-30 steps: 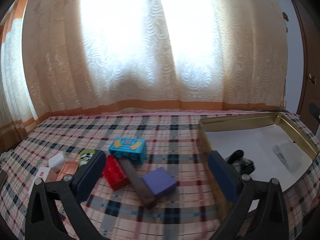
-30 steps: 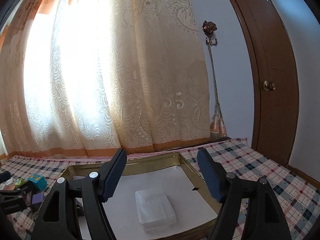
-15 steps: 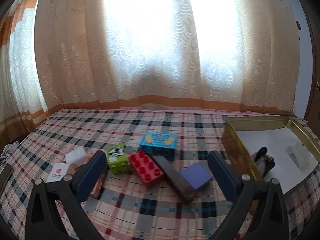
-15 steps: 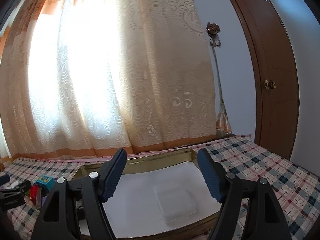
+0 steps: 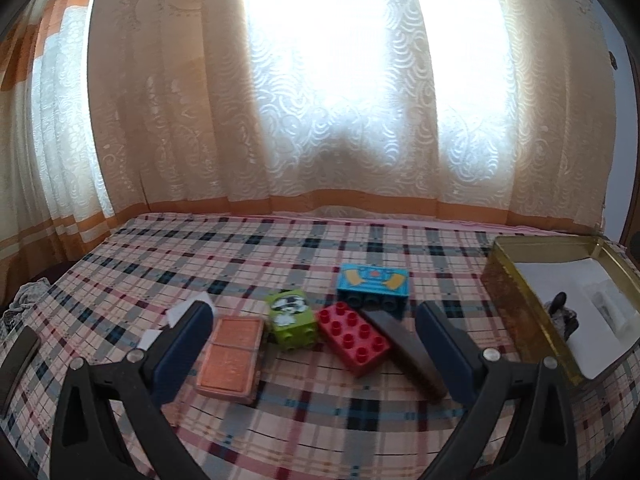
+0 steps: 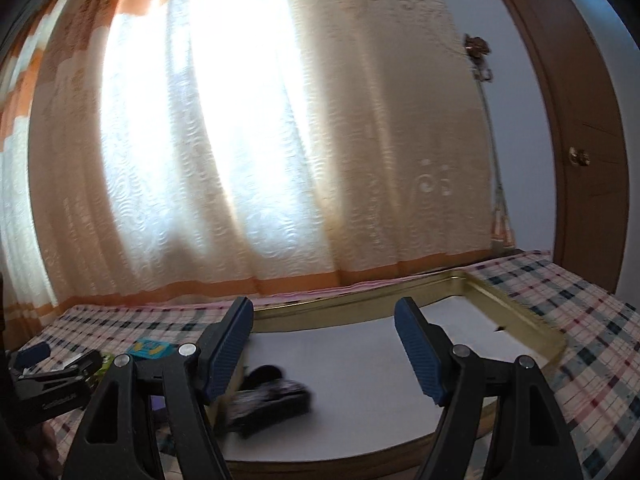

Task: Organize rigid objects
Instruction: 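Grasp the white box with the left gripper while the right gripper approaches the dark bar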

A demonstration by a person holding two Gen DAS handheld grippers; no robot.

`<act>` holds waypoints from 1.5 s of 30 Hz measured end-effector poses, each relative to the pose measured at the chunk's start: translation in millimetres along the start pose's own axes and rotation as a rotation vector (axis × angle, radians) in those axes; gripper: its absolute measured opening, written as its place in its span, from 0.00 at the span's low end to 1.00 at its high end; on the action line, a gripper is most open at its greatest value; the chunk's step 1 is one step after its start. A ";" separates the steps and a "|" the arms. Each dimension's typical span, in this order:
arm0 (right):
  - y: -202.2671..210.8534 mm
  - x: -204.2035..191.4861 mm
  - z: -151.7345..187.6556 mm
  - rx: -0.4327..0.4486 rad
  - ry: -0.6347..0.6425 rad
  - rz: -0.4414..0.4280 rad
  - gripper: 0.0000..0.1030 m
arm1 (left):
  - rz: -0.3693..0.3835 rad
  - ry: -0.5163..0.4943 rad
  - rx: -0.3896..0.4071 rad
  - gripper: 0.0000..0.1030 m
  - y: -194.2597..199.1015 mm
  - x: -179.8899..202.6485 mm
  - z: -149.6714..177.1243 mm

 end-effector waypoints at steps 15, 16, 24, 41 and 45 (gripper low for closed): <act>-7.1 -73.3 17.1 -0.067 0.014 -0.110 0.73 | -0.060 0.035 -0.033 0.99 -9.9 -58.6 5.9; -7.5 -77.7 18.0 -0.071 0.018 -0.115 0.73 | -0.065 0.035 -0.037 0.99 -10.5 -62.8 6.6; -15.8 -112.9 34.0 -0.141 0.068 -0.167 0.73 | -0.112 0.068 -0.096 0.99 -19.5 -101.9 16.4; -34.0 -170.7 74.8 -0.349 0.135 -0.278 0.73 | -0.119 0.127 -0.344 0.99 -41.7 -146.6 62.5; -36.3 -171.5 77.6 -0.368 0.127 -0.284 0.73 | -0.139 0.139 -0.407 0.93 -45.9 -155.3 74.3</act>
Point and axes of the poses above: each gripper's, at about its wrist camera, not at the fingertips, and y roughly against the way its jaws point, x to its right, z to its underside, the point moved 9 cm from there along -y, roughly the way its jaws point, and after that the axes turned 10 degrees about x, right-handed, at the moved point
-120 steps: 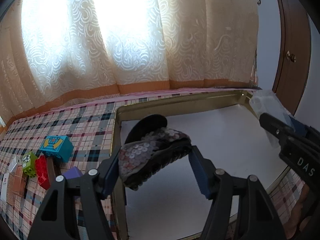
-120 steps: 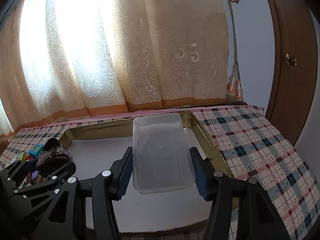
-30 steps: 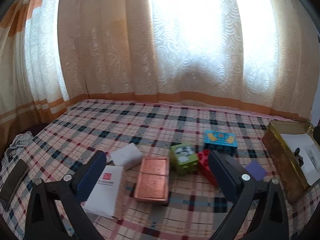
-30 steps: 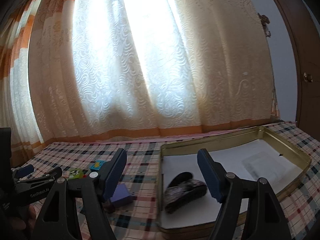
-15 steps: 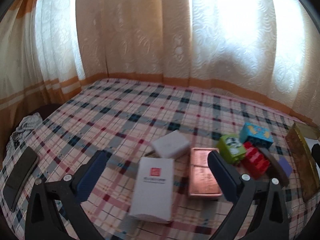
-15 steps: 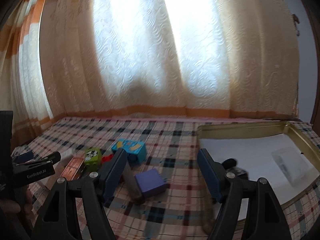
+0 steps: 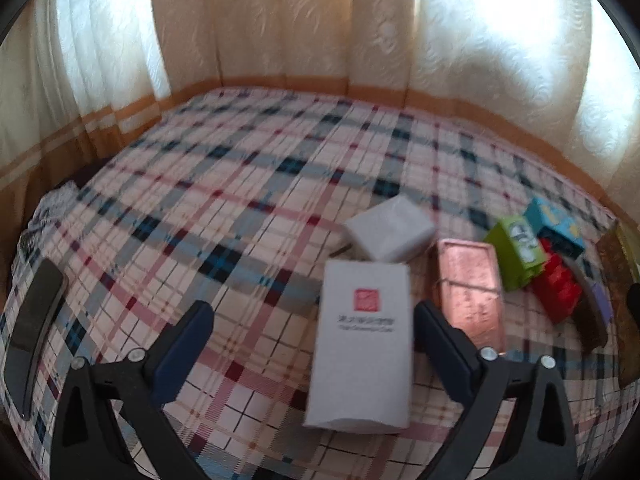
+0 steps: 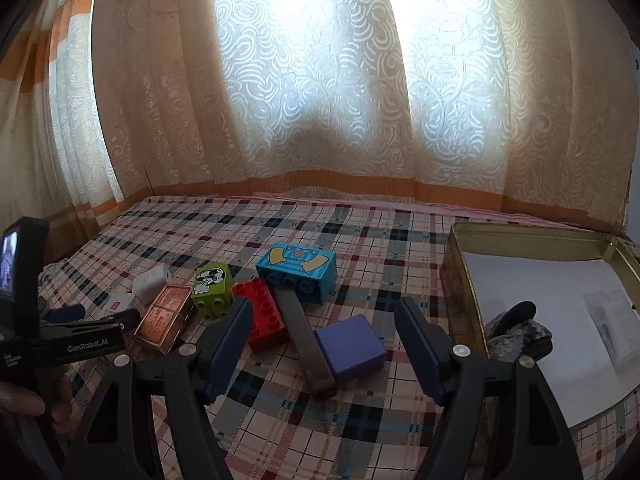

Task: Organize rigid objects
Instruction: 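Grasp the white box with the left gripper while the right gripper approaches the dark bar, then grasp the dark bar with the right gripper and lift it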

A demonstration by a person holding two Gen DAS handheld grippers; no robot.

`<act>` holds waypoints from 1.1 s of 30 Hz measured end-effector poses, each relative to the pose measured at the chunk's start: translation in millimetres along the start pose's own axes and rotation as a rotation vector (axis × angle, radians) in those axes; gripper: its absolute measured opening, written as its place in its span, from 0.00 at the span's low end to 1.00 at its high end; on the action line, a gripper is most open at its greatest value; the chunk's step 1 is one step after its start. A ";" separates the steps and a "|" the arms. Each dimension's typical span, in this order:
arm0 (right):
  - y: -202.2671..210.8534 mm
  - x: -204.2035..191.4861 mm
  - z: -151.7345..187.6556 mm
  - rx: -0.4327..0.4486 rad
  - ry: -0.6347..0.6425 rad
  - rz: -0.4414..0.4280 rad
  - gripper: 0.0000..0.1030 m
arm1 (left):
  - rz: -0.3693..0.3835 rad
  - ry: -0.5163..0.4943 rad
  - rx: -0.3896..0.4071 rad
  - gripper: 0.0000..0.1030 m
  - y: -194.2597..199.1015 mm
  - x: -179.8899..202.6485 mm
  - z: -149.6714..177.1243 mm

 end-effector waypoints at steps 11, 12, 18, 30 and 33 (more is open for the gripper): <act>-0.8 16.2 8.6 -0.046 -0.075 -0.008 0.70 | 0.033 0.037 0.016 0.39 2.4 -1.3 -2.6; -2.3 16.2 10.5 -0.061 -0.067 -0.007 0.64 | 0.045 0.048 0.020 0.39 3.1 -0.6 -3.4; -12.7 -1.4 17.9 -0.122 0.008 -0.055 0.52 | 0.054 0.056 0.186 0.39 28.1 1.3 -24.2; -46.7 -32.2 24.4 -0.229 0.088 -0.147 0.32 | 0.114 0.101 0.252 0.39 40.3 2.3 -36.0; -53.1 -25.3 24.5 -0.246 0.006 -0.185 0.32 | 0.125 0.111 0.234 0.39 38.7 2.9 -33.0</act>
Point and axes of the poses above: each gripper's, at about its wrist camera, not at the fingertips, and y roughly against the way its jaws point, x to its right, z to its underside, the point moved 9 cm from there along -y, roughly the way its jaws point, and after that the axes turned 10 degrees about x, right-handed, at the moved point
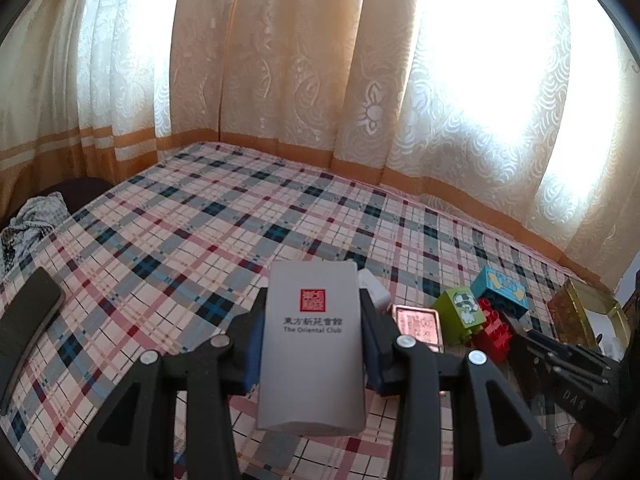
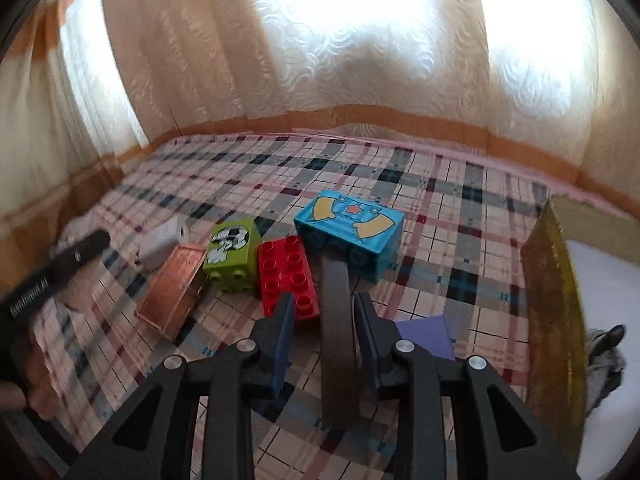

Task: Organize rigid objects
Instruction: 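Grasp the dark bar with the right gripper and lift it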

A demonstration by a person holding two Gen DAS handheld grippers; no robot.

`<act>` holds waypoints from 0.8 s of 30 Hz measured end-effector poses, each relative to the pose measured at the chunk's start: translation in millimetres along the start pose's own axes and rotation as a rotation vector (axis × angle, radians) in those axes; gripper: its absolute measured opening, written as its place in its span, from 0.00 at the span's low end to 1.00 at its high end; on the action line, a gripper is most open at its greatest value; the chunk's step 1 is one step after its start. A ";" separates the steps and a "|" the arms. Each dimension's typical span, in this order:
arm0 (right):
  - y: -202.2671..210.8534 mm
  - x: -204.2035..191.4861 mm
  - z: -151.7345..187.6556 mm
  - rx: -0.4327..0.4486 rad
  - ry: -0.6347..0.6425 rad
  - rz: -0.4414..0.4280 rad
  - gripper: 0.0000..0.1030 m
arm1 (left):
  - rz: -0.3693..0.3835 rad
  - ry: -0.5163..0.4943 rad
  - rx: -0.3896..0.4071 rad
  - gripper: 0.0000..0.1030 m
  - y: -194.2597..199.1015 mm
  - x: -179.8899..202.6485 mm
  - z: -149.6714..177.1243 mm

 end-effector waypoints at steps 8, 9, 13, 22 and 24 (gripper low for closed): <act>18.6 4.0 18.3 -0.040 0.026 -0.039 0.32 | 0.009 0.019 -0.010 0.39 0.2 -1.9 0.0; 18.2 1.3 19.7 -0.046 0.039 -0.044 0.32 | 0.015 0.024 -0.012 0.39 0.8 -1.5 0.0; 6.2 -4.2 22.7 -0.079 0.075 -0.015 0.32 | 0.018 0.031 -0.008 0.39 1.4 -0.8 -0.6; -12.4 -4.9 11.3 -0.080 0.073 0.034 0.17 | 0.010 0.031 -0.005 0.39 0.3 -0.5 -0.2; -7.7 -0.8 13.1 -0.075 0.030 0.018 0.17 | 0.011 0.029 -0.002 0.39 0.6 -0.4 -0.5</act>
Point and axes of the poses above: each gripper's, at about its wrist camera, not at the fingertips, and y roughly against the way its jaws point, x to its right, z to its underside, the point moved 9 cm from there along -y, roughly the way its jaws point, and after that the axes turned 10 degrees about x, right-handed, at the moved point
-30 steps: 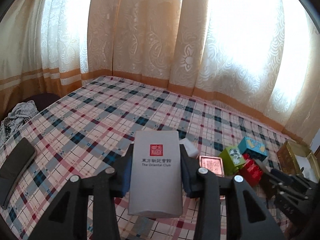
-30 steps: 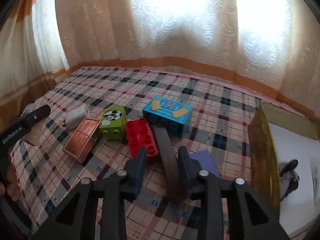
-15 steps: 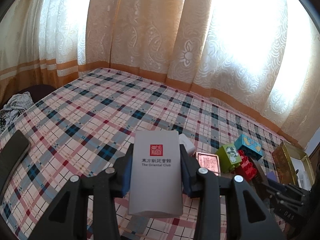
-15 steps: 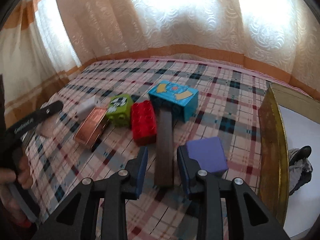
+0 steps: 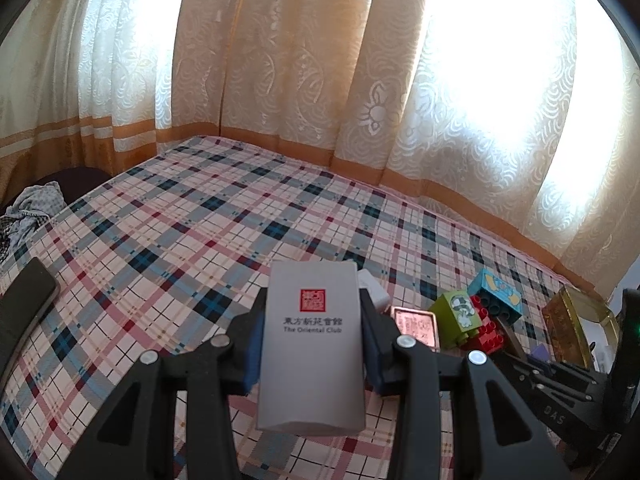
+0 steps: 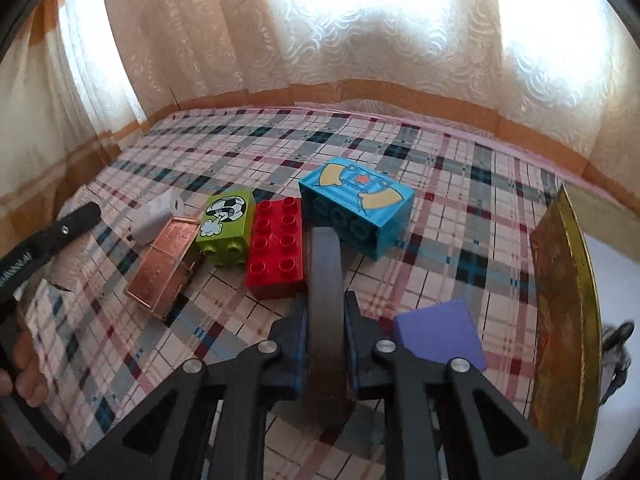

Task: Organize rigid objects
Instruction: 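Grasp the dark bar with the right gripper and lift it, then carry the white box and dark bar toward the gold tray with both grippers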

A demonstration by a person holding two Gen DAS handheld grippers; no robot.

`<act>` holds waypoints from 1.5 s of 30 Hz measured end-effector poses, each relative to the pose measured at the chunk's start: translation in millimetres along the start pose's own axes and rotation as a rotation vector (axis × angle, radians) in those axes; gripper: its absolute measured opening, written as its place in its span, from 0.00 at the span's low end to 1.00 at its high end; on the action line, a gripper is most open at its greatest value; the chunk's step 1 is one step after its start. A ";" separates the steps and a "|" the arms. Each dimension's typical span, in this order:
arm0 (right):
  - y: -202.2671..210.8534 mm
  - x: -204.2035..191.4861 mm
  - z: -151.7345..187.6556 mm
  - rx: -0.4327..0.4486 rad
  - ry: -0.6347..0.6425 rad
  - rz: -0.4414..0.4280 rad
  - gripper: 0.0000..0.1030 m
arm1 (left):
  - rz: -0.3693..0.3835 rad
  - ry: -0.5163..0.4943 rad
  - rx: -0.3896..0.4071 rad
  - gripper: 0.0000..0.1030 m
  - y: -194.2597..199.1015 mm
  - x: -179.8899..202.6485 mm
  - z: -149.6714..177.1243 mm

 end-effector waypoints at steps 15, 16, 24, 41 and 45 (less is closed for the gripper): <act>82.5 -9.0 -30.2 0.351 -0.019 -0.034 0.17 | 0.059 -0.024 0.117 0.39 12.8 17.7 -13.7; 86.6 -8.3 -32.0 0.368 -0.020 -0.033 0.17 | 0.060 -0.032 0.123 0.39 13.5 19.9 -14.0; 102.2 0.8 -37.2 0.420 -0.046 -0.035 0.17 | 0.074 -0.035 0.130 0.39 18.0 31.3 -12.4; 133.2 38.3 -29.6 0.468 -0.062 0.026 0.17 | 0.083 -0.073 0.149 0.39 36.4 80.5 -5.8; 142.6 55.6 -27.2 0.478 -0.083 0.046 0.17 | 0.094 -0.095 0.152 0.39 40.8 98.9 -2.2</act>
Point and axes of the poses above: each gripper's, at about its wrist camera, not at the fingertips, and y roughly against the way its jaws point, x to its right, z to its underside, the point moved 9 cm from there along -y, roughly the way its jaws point, and after that the axes turned 10 degrees about x, right-handed, at the moved point
